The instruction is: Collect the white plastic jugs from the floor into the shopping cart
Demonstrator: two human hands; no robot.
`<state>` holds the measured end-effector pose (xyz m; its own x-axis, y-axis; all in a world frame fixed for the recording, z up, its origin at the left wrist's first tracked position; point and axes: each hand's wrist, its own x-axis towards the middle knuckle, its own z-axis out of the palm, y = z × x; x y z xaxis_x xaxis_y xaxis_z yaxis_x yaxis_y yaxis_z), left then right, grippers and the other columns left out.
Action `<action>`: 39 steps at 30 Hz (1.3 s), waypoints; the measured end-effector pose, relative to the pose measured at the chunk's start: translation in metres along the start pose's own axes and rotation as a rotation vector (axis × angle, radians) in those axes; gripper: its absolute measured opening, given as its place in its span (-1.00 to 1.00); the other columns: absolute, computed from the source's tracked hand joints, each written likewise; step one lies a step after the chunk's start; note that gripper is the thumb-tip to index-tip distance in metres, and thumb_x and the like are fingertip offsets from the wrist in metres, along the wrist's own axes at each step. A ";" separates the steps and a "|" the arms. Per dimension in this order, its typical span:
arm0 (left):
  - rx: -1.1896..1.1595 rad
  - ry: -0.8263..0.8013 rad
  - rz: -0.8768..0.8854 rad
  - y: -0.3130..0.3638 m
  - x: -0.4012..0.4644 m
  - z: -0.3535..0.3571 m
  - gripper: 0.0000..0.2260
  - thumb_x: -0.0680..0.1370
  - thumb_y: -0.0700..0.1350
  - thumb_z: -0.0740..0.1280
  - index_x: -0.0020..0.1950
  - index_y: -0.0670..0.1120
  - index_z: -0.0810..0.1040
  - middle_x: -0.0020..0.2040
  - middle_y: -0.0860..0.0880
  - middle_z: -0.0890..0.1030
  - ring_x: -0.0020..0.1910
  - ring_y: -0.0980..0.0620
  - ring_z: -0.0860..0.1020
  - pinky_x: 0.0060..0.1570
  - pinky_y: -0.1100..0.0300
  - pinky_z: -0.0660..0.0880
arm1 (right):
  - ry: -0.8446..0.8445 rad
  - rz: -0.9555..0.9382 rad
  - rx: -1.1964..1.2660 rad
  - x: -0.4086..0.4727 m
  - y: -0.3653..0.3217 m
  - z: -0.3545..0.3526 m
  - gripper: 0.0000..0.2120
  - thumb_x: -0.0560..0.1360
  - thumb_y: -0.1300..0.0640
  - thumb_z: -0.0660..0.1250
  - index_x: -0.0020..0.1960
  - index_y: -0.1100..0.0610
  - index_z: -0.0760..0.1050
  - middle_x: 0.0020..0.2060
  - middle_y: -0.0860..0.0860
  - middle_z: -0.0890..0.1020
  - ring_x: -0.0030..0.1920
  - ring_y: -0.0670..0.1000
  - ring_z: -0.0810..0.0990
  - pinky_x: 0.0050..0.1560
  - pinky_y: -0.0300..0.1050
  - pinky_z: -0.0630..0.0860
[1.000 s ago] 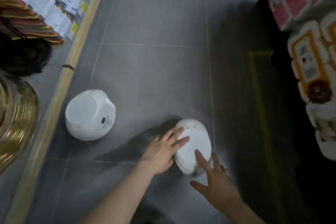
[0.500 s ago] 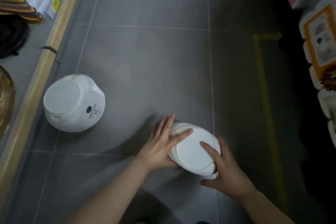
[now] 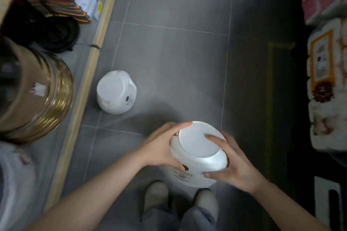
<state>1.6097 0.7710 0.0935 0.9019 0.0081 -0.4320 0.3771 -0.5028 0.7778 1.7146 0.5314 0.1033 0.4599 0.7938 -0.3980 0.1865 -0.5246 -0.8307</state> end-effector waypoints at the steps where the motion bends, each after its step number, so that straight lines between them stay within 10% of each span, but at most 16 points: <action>1: -0.042 0.039 -0.019 0.020 -0.019 -0.017 0.01 0.06 0.16 0.62 0.41 0.33 0.19 0.34 0.21 0.35 0.34 0.23 0.33 0.35 0.14 0.33 | -0.021 -0.010 0.002 -0.006 -0.031 -0.012 -0.18 0.27 -0.16 0.54 0.39 -0.30 0.15 0.36 -0.26 0.15 0.39 -0.19 0.18 0.40 -0.24 0.25; 8: -0.290 0.280 -0.119 0.168 -0.138 -0.136 -0.04 0.06 0.09 0.63 0.37 0.31 0.26 0.29 0.29 0.43 0.31 0.24 0.39 0.34 0.04 0.38 | -0.054 -0.191 -0.014 -0.034 -0.233 -0.088 -0.29 0.33 -0.18 0.46 0.37 -0.28 0.18 0.31 -0.33 0.22 0.34 -0.22 0.25 0.30 -0.40 0.30; 14: -0.488 0.697 -0.188 0.271 -0.231 -0.182 -0.21 0.02 0.14 0.53 0.22 0.29 0.37 0.18 0.28 0.48 0.12 0.42 0.42 0.03 0.51 0.37 | -0.030 -0.283 0.125 -0.064 -0.349 -0.114 -0.36 0.30 -0.23 0.42 0.33 -0.26 0.28 0.28 -0.17 0.38 0.31 -0.04 0.38 0.27 0.10 0.45; 17: -0.631 0.943 -0.232 0.307 -0.274 -0.180 -0.34 0.03 0.13 0.52 0.11 0.30 0.47 0.06 0.33 0.54 0.09 0.27 0.51 0.11 0.18 0.51 | -0.058 -0.328 0.135 -0.080 -0.397 -0.113 -0.34 0.25 -0.38 0.38 0.31 -0.38 0.27 0.28 -0.21 0.40 0.31 -0.11 0.39 0.33 0.08 0.39; 21: -0.783 1.165 -0.305 0.333 -0.335 -0.161 -0.31 0.06 0.17 0.58 0.18 0.24 0.52 0.14 0.13 0.59 0.14 0.05 0.56 0.13 -0.09 0.53 | -0.168 -0.389 0.107 -0.106 -0.453 -0.099 -0.48 0.26 -0.34 0.32 0.18 -0.55 0.26 0.23 -0.38 0.36 0.27 -0.23 0.36 0.29 -0.10 0.34; 34: -0.955 1.836 -0.665 0.375 -0.576 -0.030 -0.31 0.11 0.34 0.48 0.20 0.20 0.48 0.07 0.12 0.63 0.06 0.09 0.59 0.16 0.05 0.51 | -0.694 -0.613 -0.014 -0.236 -0.577 0.084 -0.60 0.43 -0.03 0.44 0.21 -0.21 0.41 0.16 -0.25 0.45 0.21 -0.20 0.44 0.32 -0.09 0.36; 39: -0.962 2.069 -0.724 0.385 -0.682 0.055 -0.34 0.04 0.42 0.46 0.10 0.27 0.49 0.05 0.10 0.64 0.07 0.09 0.59 0.16 0.03 0.52 | -0.865 -0.702 -0.061 -0.332 -0.591 0.179 -0.52 0.25 -0.36 0.34 0.15 -0.36 0.41 0.22 -0.21 0.47 0.25 -0.07 0.47 0.27 0.12 0.45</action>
<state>1.1279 0.5242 0.6624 -0.6338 0.7284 -0.2603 0.0072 0.3420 0.9397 1.2963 0.6327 0.6565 -0.5195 0.8545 -0.0050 0.2214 0.1289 -0.9666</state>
